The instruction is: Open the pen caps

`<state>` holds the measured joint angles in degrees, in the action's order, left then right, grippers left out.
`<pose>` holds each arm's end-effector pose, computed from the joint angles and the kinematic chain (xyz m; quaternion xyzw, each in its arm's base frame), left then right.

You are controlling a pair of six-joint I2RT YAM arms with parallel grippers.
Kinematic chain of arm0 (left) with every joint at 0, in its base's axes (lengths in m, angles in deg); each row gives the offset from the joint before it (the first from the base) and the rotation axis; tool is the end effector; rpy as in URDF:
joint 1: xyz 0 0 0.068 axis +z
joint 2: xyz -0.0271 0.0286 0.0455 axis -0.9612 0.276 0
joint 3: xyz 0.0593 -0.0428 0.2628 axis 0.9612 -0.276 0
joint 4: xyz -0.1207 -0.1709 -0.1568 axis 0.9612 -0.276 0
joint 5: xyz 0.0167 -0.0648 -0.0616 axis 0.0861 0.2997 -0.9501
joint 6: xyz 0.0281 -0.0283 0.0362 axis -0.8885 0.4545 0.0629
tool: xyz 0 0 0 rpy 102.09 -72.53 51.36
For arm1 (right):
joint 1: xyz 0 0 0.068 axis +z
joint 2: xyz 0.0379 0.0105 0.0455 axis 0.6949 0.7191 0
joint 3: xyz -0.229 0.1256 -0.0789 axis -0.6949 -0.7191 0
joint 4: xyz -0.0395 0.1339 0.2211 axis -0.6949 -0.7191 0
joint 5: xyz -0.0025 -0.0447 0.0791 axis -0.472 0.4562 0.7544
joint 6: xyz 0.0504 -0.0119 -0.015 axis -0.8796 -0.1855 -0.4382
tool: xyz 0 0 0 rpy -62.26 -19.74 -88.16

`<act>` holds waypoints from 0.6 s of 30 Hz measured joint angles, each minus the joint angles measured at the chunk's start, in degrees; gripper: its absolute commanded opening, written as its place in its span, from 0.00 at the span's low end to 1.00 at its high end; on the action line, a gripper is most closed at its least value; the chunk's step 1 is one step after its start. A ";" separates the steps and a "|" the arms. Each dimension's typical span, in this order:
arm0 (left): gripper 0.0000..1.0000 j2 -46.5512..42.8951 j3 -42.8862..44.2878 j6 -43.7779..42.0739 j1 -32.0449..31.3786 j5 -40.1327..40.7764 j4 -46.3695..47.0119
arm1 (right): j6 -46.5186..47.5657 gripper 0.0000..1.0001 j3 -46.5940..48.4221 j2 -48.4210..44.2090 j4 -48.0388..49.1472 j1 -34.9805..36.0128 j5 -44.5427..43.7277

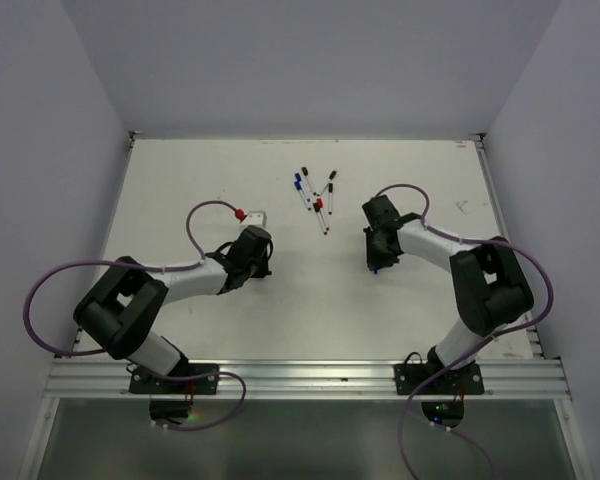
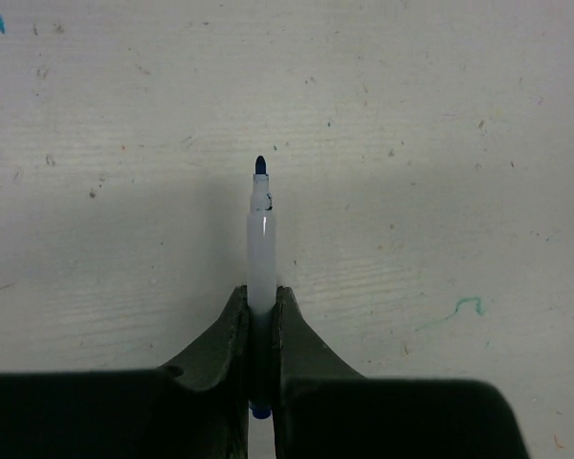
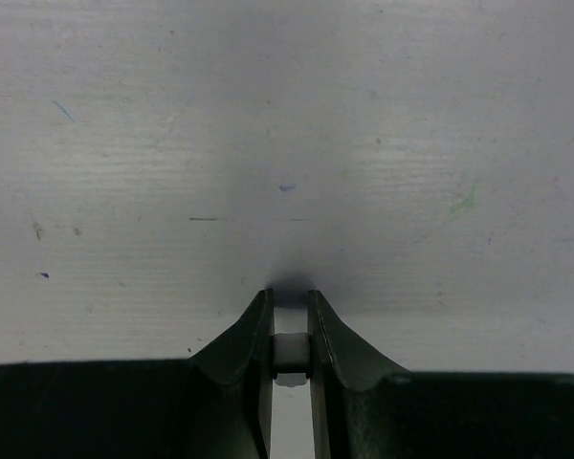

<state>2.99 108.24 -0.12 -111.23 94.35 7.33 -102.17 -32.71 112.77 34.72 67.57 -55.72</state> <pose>0.2312 -0.1634 0.1460 -0.0286 0.9291 -0.0974 0.3555 0.2841 0.1187 0.1605 0.0073 0.9823 0.0096 0.1871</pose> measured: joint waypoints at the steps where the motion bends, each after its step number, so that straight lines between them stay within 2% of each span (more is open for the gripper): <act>1: 0.00 0.68 0.68 0.02 -0.02 -0.33 0.00 | -0.04 0.08 0.37 0.42 0.44 0.39 0.20; 8: 0.00 5.62 4.63 0.09 -0.70 -0.87 2.51 | -0.35 0.16 2.21 2.38 1.40 2.58 -0.04; 11: 0.11 6.38 4.98 0.13 -0.70 -0.85 3.61 | -0.50 0.20 2.56 2.73 1.62 3.13 -0.33; 13: 0.15 6.88 5.01 0.22 -0.76 -0.76 4.61 | -0.61 0.24 2.56 2.78 1.90 3.32 -0.37; 18: 0.20 7.80 5.01 0.70 -0.76 -0.72 6.67 | -0.79 0.26 2.58 2.86 1.99 3.58 -0.68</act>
<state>10.79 113.24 0.58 -112.00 93.63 13.99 -102.96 -30.13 115.64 36.71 71.16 -56.40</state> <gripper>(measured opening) 0.190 0.251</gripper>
